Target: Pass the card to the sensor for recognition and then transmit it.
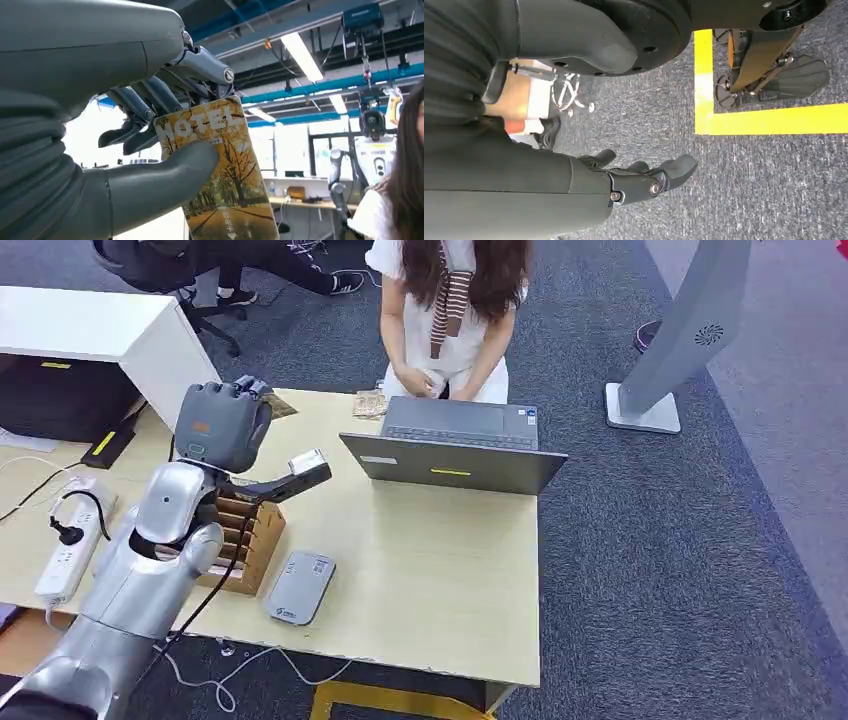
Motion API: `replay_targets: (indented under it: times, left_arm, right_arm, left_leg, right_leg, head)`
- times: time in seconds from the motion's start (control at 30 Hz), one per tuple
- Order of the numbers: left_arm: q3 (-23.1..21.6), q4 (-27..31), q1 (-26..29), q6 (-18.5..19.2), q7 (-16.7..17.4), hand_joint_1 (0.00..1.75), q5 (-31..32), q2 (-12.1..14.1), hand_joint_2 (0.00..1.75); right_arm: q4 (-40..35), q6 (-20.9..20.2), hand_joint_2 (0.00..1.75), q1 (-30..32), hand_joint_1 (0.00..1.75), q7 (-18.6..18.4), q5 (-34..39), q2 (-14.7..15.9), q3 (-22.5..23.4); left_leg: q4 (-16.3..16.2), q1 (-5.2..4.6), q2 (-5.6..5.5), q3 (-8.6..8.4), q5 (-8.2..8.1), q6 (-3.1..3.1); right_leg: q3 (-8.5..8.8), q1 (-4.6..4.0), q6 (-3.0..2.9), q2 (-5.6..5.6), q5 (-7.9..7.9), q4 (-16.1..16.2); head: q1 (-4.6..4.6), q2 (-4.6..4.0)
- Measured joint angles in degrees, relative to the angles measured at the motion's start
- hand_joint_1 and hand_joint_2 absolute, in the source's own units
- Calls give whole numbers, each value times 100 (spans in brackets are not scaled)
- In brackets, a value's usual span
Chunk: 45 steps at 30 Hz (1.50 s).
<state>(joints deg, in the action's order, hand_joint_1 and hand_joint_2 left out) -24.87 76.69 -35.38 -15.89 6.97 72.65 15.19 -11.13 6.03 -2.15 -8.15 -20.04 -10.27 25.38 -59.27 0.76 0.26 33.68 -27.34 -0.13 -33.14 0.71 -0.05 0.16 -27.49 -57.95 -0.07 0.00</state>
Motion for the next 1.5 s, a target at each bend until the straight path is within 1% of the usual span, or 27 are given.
replay_targets:
  times: [0.07, 0.13, 0.3, 0.4, 0.57, 0.67, 0.83, 0.87, 1.1, 1.2, 1.33, 1.5]
  left_arm:
    - [0, -147, -142, -54, 93, 175, 158, -15, 175]
    - [4, -429, -379, -171, 171, 175, 365, -13, 175]
    - [83, -1642, -1098, -343, 148, 175, 704, 90, 175]
    - [122, -2113, -1300, -415, 133, 175, 728, 120, 175]
    - [146, -2517, -1433, -387, 159, 175, 711, 118, 175]
    - [179, -2647, -1465, -385, 159, 175, 625, 118, 175]
    - [221, -2802, -1469, -439, 140, 175, 478, 120, 175]
    - [240, -2819, -1465, -459, 133, 0, 446, 120, 175]
    - [310, -2872, -1343, -658, 122, 0, 413, 125, 175]
    - [310, -2857, -1246, -785, 43, 0, 319, 105, 175]
    - [382, -2534, -941, -968, -74, 0, 120, 44, 175]
    - [455, -2257, -721, -1032, -156, 0, -16, 4, 175]
  right_arm:
    - [0, -15, 175, -8, 0, 0, -37, 0, 0]
    - [0, -48, 175, -17, 0, 0, -85, 0, -2]
    - [0, -72, 175, -30, 0, -39, -140, 4, -2]
    - [0, -76, 175, -32, 0, -52, -140, 9, -2]
    - [0, -61, 175, -38, 0, -72, -140, 9, -2]
    - [0, -50, 175, -41, 0, -122, -153, 9, 0]
    - [0, -59, 175, -41, 0, -101, -221, 11, 0]
    - [0, -59, 175, -41, 0, -92, -225, 11, 0]
    - [2, -55, 175, -41, 0, -85, -243, 15, 0]
    - [2, -24, 175, -41, 0, -92, -249, 15, 0]
    - [2, 22, 175, -41, 0, -105, -328, 15, 0]
    - [2, 39, 175, -40, 0, -105, -330, 15, 0]
  left_leg:
    - [0, 0, -2, 3, 0, 0]
    - [0, 0, -2, 4, 0, 0]
    - [0, 2, 5, -1, 5, -6]
    - [0, 2, 2, 0, 7, -5]
    - [0, 2, 3, 2, 6, -5]
    - [0, 2, 2, 3, 6, -4]
    - [0, 2, 3, 3, 6, -4]
    - [0, 2, 3, 3, 6, -5]
    - [1, 2, 1, 3, 6, -5]
    - [1, 2, 2, 3, 6, -4]
    - [1, 1, 1, 4, 6, -4]
    - [0, 1, 2, 3, 6, -4]
  right_leg:
    - [-2, 0, 0, -1, 0, 0]
    - [-2, 0, 0, -2, 0, 0]
    - [-3, -1, -8, 5, 6, -3]
    - [-3, -1, -8, 4, 5, -4]
    - [-3, -1, -8, 5, 5, -4]
    - [-4, -1, -7, 4, 5, -3]
    - [-4, -1, -7, 4, 5, -3]
    - [-4, -1, -7, 4, 5, -4]
    - [-4, -1, -7, 4, 5, -4]
    - [-4, -1, -7, 4, 5, -4]
    - [-4, 0, -7, 4, 5, -3]
    - [-4, 0, -7, 4, 5, -2]
  head:
    - [0, 0]
    - [0, 0]
    - [-2, 0]
    - [-2, 0]
    - [0, 0]
    - [-2, 0]
    - [-2, 0]
    - [0, 0]
    - [-2, 0]
    - [-2, 0]
    - [0, 0]
    - [-2, 0]
